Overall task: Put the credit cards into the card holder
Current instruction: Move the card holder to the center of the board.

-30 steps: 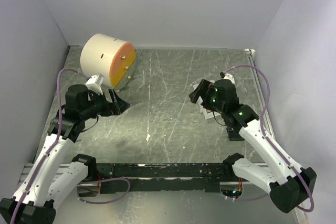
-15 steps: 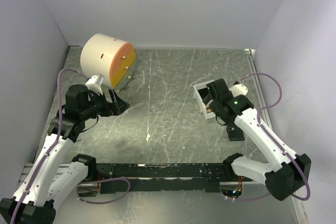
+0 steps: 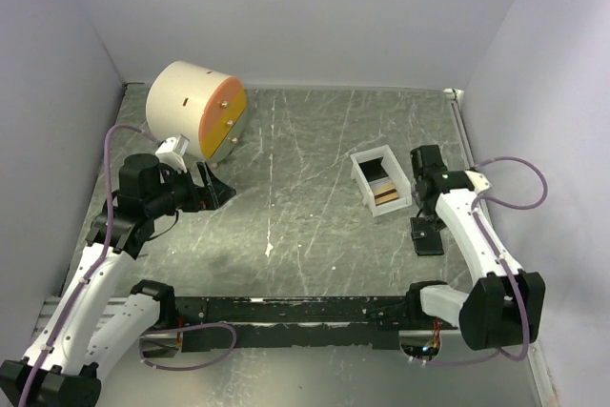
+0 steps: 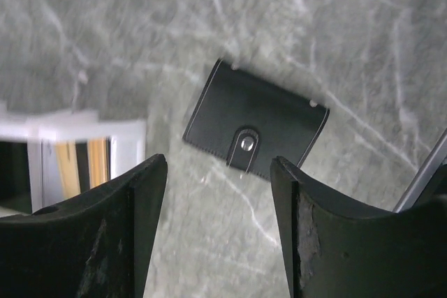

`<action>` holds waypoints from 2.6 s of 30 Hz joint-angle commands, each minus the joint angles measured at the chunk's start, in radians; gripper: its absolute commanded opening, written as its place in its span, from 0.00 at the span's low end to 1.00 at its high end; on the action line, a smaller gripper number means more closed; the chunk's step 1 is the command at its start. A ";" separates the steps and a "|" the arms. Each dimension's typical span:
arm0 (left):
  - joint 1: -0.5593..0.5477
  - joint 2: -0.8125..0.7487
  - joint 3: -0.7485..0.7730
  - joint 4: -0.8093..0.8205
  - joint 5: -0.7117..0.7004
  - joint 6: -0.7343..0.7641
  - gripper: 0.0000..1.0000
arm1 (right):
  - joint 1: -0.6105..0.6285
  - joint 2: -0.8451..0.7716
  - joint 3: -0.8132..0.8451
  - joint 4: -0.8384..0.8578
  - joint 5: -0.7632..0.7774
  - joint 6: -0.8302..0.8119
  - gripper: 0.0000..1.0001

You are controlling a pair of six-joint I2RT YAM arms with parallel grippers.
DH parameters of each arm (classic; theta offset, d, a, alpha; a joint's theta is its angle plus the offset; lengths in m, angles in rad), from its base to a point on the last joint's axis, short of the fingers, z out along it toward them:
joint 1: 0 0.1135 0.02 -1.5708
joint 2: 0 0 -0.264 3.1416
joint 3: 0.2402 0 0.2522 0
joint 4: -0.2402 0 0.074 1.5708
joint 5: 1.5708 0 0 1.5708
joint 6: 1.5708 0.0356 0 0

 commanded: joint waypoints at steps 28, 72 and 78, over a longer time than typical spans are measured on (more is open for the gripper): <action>0.005 0.015 -0.008 0.020 0.126 0.024 1.00 | -0.247 0.182 -0.202 0.259 -0.126 -0.033 0.59; -0.062 0.063 -0.098 0.133 0.219 -0.048 0.93 | 0.427 0.116 -0.224 0.185 -0.383 0.305 0.39; -0.095 0.099 -0.135 0.158 0.186 -0.089 0.89 | 0.607 0.245 -0.104 0.248 -0.344 0.379 0.36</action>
